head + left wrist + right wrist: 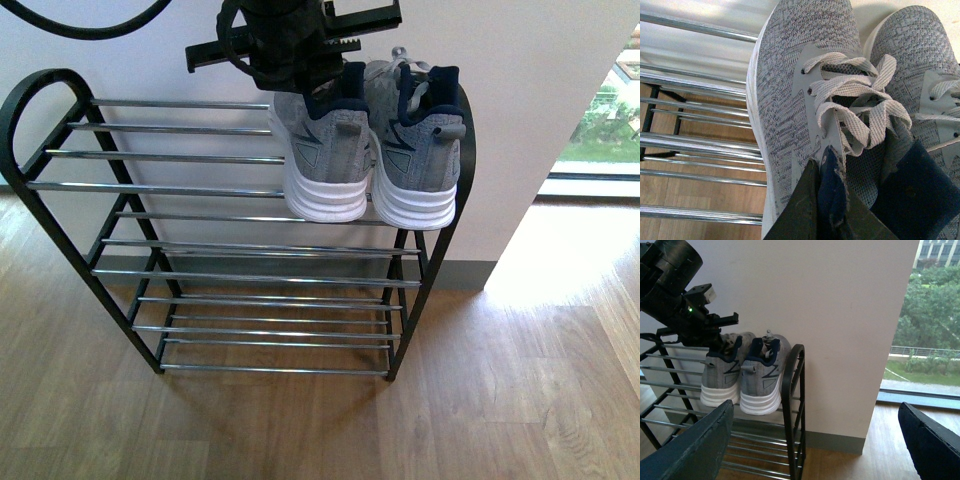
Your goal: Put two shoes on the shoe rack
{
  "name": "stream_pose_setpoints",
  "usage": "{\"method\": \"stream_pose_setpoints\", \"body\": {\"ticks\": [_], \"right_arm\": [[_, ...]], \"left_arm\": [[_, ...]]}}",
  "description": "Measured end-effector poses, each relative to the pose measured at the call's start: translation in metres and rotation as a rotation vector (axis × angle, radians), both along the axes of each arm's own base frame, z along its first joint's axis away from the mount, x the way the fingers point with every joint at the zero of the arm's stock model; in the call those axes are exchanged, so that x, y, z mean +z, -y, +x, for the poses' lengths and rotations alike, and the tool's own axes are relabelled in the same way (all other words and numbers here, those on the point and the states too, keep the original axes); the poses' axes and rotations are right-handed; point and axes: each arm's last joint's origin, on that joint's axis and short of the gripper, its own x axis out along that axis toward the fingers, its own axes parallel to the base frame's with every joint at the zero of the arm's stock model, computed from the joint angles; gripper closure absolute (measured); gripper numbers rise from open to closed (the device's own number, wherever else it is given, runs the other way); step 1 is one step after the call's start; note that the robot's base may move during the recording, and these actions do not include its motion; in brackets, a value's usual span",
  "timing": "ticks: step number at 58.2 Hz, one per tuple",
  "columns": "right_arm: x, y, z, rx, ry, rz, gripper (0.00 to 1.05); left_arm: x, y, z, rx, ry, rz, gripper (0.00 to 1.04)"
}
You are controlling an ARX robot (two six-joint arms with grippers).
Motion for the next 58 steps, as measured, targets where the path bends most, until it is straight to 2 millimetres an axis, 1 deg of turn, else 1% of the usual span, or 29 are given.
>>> {"method": "stream_pose_setpoints", "body": {"ticks": [30,31,35,40,42,43,45,46,49,50,53,54,55,57,58], "right_arm": [[0.0,0.0,0.0,0.0,0.0,0.0,0.09],[0.0,0.0,0.0,0.0,0.0,0.0,0.09],[0.0,0.0,0.0,0.0,0.0,0.0,0.09],[0.0,0.0,0.0,0.0,0.0,0.0,0.09],[0.0,0.0,0.0,0.0,0.0,0.0,0.09],[0.0,0.0,0.0,0.0,0.0,0.0,0.09],[0.0,0.0,0.0,0.0,0.0,0.0,0.09],[0.0,0.0,0.0,0.0,0.0,0.0,0.09],[0.0,0.0,0.0,0.0,0.0,0.0,0.09],[0.0,0.0,0.0,0.0,0.0,0.0,0.09],[0.0,0.0,0.0,0.0,0.0,0.0,0.09],[0.0,0.0,0.0,0.0,0.0,0.0,0.09],[0.0,0.0,0.0,0.0,0.0,0.0,0.09],[0.0,0.0,0.0,0.0,0.0,0.0,0.09],[0.0,0.0,0.0,0.0,0.0,0.0,0.09]], "left_arm": [[0.002,0.002,0.001,-0.006,0.031,0.004,1.03],[0.001,0.002,0.001,-0.006,0.029,0.006,1.0],[0.002,0.002,-0.002,-0.018,0.006,-0.021,0.82],[0.008,-0.001,-0.01,-0.032,0.017,-0.04,0.66],[0.017,-0.005,-0.017,-0.039,0.058,-0.037,0.57],[0.024,-0.008,-0.022,-0.035,0.103,-0.012,0.52],[0.037,-0.013,-0.031,-0.033,0.184,0.037,0.45],[0.04,-0.014,-0.033,-0.032,0.207,0.05,0.43],[0.06,-0.022,-0.048,0.002,0.36,0.139,0.34],[0.064,-0.024,-0.051,0.009,0.392,0.158,0.32],[0.086,-0.037,-0.069,0.045,0.533,0.253,0.23],[0.09,-0.04,-0.073,0.046,0.556,0.282,0.22],[0.098,-0.046,-0.082,0.07,0.598,0.309,0.18],[0.105,-0.052,-0.09,0.085,0.635,0.352,0.15],[0.111,-0.059,-0.099,0.108,0.667,0.386,0.11]]}}
